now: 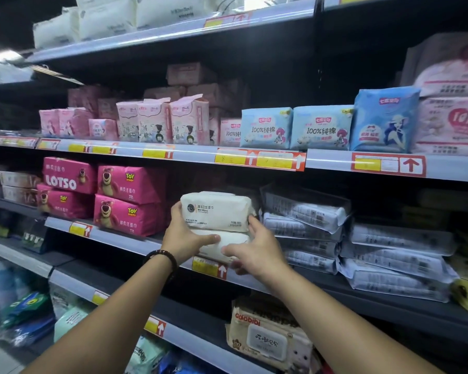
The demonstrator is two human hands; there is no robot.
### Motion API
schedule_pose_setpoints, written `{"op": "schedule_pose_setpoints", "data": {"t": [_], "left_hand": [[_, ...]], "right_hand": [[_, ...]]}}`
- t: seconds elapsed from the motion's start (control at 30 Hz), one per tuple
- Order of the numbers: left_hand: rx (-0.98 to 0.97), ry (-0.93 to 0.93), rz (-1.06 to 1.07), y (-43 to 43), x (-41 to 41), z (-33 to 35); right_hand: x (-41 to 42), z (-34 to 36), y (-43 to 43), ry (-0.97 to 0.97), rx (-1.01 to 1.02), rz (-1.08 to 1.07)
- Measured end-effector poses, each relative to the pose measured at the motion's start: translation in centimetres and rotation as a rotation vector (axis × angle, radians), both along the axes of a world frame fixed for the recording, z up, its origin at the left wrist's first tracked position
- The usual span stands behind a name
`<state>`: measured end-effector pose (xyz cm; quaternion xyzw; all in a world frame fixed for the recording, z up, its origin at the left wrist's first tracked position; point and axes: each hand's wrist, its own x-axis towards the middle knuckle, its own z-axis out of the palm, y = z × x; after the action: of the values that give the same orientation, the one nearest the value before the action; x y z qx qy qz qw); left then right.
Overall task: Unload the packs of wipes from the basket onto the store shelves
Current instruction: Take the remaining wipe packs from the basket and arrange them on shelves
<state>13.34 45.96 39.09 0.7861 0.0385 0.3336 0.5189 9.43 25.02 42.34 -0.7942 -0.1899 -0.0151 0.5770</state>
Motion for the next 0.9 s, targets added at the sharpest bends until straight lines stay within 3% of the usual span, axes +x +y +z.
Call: {"op": "schedule_pose_setpoints", "data": {"t": [0.17,0.3,0.33,0.4,0.47,0.63,0.9], "left_hand": [[0.173,0.058,-0.061,0.1,0.2,0.9],[0.373,0.265,0.126,-0.5,-0.3,1.9],[0.399,0.243,0.209,-1.3,-0.7,1.7],[0.443,0.019,0.323,-3.5,-1.8,0.9],[0.436,-0.134,0.341,-5.4,-1.7,0.1],[0.304,0.027,0.331,-8.8,2.0,-1.0],[0.314,-0.054,0.462,-10.0,4.8,-2.5]], "right_hand": [[-0.9,-1.4,0.9,-0.101,-0.055,-0.017],[-1.2,-0.9,0.1,-0.141,-0.115,-0.005],[-1.2,-0.8,-0.2,-0.156,-0.151,-0.005],[-1.4,-0.9,-0.6,-0.165,-0.213,0.002],[-1.4,-1.4,-0.8,-0.172,-0.232,0.012],[-1.0,-2.2,-1.9,-0.201,-0.229,0.007],[-0.3,-2.7,-5.6,-0.284,-0.331,0.0]]}}
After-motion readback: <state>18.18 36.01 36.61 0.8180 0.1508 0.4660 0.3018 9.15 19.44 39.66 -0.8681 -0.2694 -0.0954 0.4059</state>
